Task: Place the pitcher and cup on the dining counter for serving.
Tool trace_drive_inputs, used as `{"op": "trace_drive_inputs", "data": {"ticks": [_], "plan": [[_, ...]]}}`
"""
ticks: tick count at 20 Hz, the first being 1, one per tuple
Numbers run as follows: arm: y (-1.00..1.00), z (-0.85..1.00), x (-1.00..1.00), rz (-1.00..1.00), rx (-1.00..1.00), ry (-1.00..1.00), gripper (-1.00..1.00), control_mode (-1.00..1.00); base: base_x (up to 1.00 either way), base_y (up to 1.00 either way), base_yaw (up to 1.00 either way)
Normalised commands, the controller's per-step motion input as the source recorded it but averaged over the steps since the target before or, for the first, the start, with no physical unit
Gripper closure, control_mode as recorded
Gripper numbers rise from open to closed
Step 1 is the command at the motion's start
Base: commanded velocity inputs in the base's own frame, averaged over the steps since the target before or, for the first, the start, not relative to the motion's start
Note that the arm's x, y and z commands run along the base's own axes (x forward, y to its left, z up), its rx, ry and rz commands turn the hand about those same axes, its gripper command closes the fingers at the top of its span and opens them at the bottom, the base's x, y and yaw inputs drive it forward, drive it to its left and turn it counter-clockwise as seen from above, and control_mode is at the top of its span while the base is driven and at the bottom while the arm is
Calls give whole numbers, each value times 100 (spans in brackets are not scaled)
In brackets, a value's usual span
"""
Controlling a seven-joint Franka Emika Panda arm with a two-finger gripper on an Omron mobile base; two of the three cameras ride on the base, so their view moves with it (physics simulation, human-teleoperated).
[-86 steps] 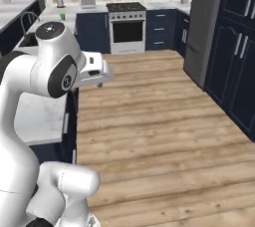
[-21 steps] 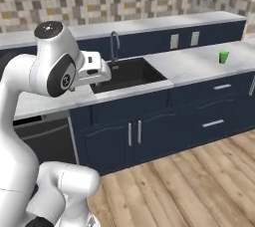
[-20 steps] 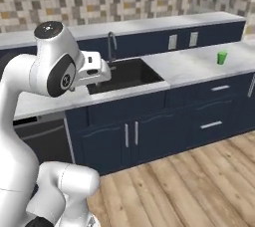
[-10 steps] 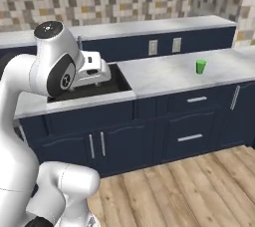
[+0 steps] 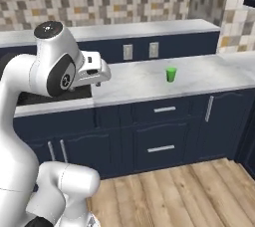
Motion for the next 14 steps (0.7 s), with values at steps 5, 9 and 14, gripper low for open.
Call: {"op": "trace_drive_inputs", "data": {"ticks": [5,9,14], "plan": [[0,0,0,0,0,0,-100,100,45,-100,19],[0,0,0,0,0,0,-100,100,49,-100,21],[0,0,0,0,0,0,-100,100,65,-100,24]]}}
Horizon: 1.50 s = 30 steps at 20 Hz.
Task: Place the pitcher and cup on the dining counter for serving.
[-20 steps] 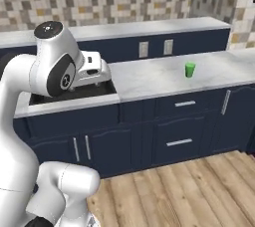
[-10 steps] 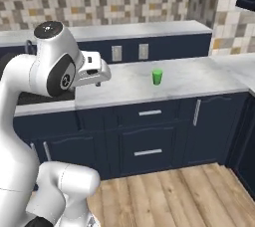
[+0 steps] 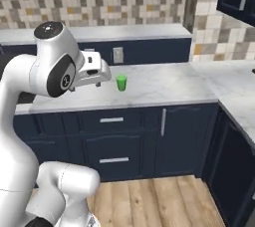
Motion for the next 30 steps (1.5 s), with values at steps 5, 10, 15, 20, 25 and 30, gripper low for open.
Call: {"op": "trace_drive_inputs", "data": {"ticks": [5,10,15,20,25,30], "plan": [[0,0,0,0,0,0,-100,100,72,-98,25],[0,0,0,0,0,0,-100,100,59,-48,26],[0,0,0,0,0,0,-100,100,48,0,24],[0,0,0,0,0,0,-100,100,36,8,18],[0,0,0,0,0,0,-100,100,38,0,13],[0,0,0,0,0,0,-100,100,53,1,9]]}}
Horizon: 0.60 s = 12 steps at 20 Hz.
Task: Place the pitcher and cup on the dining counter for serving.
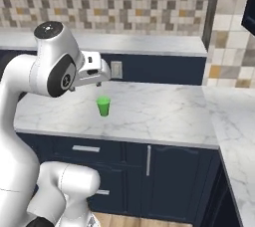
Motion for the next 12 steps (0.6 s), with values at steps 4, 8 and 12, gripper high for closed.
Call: {"op": "trace_drive_inputs", "data": {"ticks": [4,8,12], "plan": [[0,0,0,0,0,0,-100,100,55,5,9],[0,0,0,0,0,0,-100,100,31,4,14],[10,-18,0,2,0,3,-100,-100,0,3,7]]}}
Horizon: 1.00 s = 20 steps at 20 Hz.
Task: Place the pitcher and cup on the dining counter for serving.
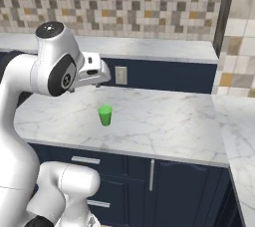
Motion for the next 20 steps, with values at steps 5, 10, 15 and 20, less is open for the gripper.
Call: {"op": "trace_drive_inputs", "data": {"ticks": [5,10,15,20], "plan": [[32,-40,0,0,0,6,-100,-100,0,0,0],[42,-53,7,0,0,8,-100,-100,0,0,0],[27,-74,37,0,5,15,-100,-100,0,0,0],[7,-70,55,-1,11,15,-100,-100,0,0,0]]}}
